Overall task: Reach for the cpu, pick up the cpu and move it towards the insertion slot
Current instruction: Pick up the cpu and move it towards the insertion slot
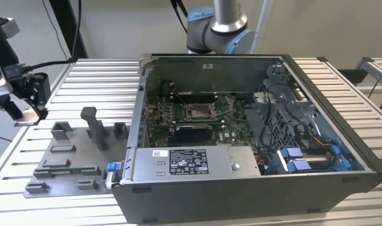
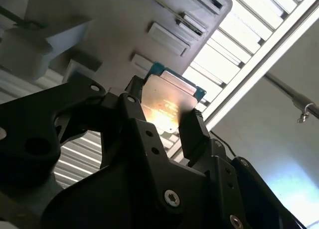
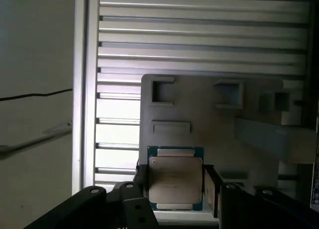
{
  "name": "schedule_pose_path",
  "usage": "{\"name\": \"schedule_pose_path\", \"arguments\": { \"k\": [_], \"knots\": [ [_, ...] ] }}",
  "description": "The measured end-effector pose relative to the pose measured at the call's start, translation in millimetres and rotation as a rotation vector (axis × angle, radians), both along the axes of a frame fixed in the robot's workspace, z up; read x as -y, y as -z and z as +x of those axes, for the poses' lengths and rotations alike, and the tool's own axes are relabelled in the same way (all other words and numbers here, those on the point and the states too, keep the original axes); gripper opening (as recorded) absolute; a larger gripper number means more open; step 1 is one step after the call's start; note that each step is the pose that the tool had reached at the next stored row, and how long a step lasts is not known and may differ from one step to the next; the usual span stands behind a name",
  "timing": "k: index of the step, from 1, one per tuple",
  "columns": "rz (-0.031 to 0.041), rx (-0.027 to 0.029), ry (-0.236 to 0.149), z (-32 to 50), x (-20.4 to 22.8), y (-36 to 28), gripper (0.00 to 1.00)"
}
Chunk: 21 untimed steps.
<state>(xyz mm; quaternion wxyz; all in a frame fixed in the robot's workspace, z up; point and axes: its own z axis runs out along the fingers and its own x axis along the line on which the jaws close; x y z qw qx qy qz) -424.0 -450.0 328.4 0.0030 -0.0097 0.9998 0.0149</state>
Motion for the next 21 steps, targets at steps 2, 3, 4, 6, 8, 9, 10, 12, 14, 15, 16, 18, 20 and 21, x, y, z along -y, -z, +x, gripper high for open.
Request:
{"name": "schedule_pose_path", "arguments": {
  "k": [2, 3, 4, 6, 8, 9, 10, 12, 14, 15, 16, 18, 20, 21],
  "knots": [
    [0.0001, 0.0, 0.0, 0.0, 0.0, -9.1, 0.0],
    [0.0, 0.0, 0.0, 0.0, 0.0, -13.5, 0.0],
    [0.0, 0.0, 0.0, 0.0, 0.0, -18.0, 0.0],
    [0.0, 0.0, 0.0, 0.0, 0.1, -27.0, 0.0],
    [0.0, 0.0, 0.0, 0.1, 0.0, -34.8, 0.0],
    [0.0, 0.0001, 0.0, 0.0, 0.0, -36.4, 0.0],
    [0.0001, 0.0002, 0.0, 0.0, 0.1, -36.7, 0.0],
    [0.0, 0.0, 0.0, 0.0, 0.0, -39.6, 0.0],
    [0.0001, 0.0001, 0.0, 0.0, 0.0, -45.7, 0.0],
    [0.0, 0.0, 0.0, 0.0, 0.0, -48.8, 0.0],
    [0.0, 0.0, 0.0, 0.0, 0.0, -51.4, 0.0],
    [0.0001, 0.0001, 0.0, 0.0, 0.0, -56.1, 0.0],
    [0.0, 0.0, 0.0, 0.0, 0.0, -60.2, 0.0],
    [-0.0001, -0.0001, 0.0, 0.0, 0.0, -62.2, 0.0]
  ]
}}
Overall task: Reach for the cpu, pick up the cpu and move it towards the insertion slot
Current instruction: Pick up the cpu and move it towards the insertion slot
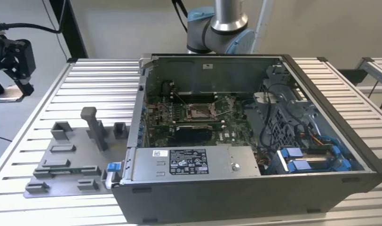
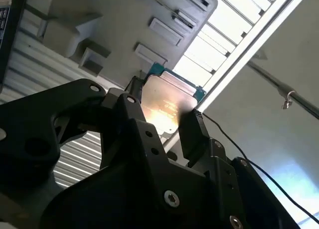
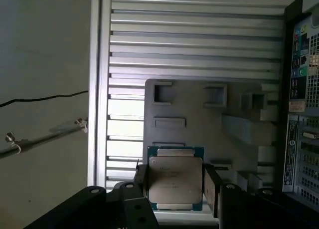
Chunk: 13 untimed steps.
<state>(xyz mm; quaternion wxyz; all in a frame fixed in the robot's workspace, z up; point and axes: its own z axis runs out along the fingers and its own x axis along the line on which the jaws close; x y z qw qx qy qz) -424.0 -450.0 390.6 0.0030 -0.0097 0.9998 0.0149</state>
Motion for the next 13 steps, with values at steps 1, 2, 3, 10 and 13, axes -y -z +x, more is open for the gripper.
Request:
{"name": "schedule_pose_path", "arguments": {
  "k": [1, 2, 3, 10, 13],
  "knots": [
    [0.0001, 0.0001, 0.0, 0.0, 0.0, -2.2, 0.0],
    [0.0001, 0.0001, 0.0, 0.0, 0.0, -4.3, 0.0],
    [0.0, 0.0001, 0.0, 0.0, 0.0, -6.3, 0.0],
    [0.0001, 0.0002, 0.0, 0.0, 0.0, -7.2, 0.0],
    [-0.0001, -0.0001, 0.0, 1.1, 0.1, -7.4, 0.0]
  ]
}}
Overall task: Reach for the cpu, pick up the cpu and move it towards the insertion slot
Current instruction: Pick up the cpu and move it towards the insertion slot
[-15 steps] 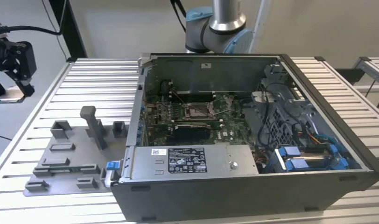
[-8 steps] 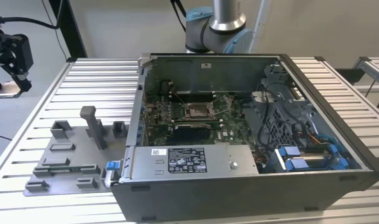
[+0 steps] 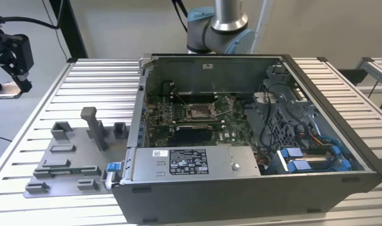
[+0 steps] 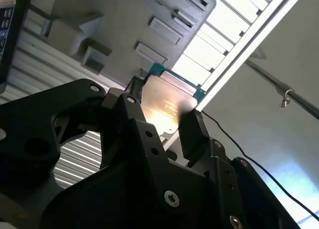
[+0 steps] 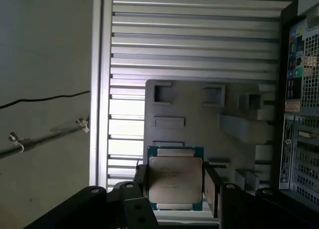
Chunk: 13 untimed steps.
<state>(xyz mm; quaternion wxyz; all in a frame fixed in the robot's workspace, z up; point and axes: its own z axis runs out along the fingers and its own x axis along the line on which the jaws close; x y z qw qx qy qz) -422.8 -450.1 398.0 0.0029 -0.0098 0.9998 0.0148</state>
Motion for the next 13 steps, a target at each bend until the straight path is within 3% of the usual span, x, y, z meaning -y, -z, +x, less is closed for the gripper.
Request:
{"name": "schedule_pose_path", "arguments": {
  "k": [13],
  "knots": [
    [0.0002, 0.0002, 0.0, 30.9, 0.0, 0.2, 0.0]
  ]
}}
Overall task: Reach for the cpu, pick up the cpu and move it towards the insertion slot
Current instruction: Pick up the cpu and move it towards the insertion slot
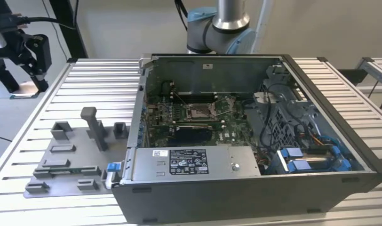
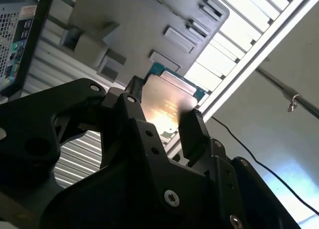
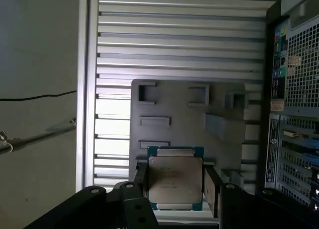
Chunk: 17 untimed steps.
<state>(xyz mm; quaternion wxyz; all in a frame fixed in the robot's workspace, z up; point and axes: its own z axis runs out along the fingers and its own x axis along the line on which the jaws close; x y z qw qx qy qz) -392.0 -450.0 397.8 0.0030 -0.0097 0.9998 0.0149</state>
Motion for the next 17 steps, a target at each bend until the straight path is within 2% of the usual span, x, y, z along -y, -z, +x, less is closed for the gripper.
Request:
{"name": "schedule_pose_path", "arguments": {
  "k": [10, 17],
  "knots": [
    [-0.0001, -0.0001, 0.0, 24.5, 0.0, -0.1, 0.0],
    [0.0, -0.0003, 0.0, 47.2, 0.0, 0.0, 0.0]
  ]
}}
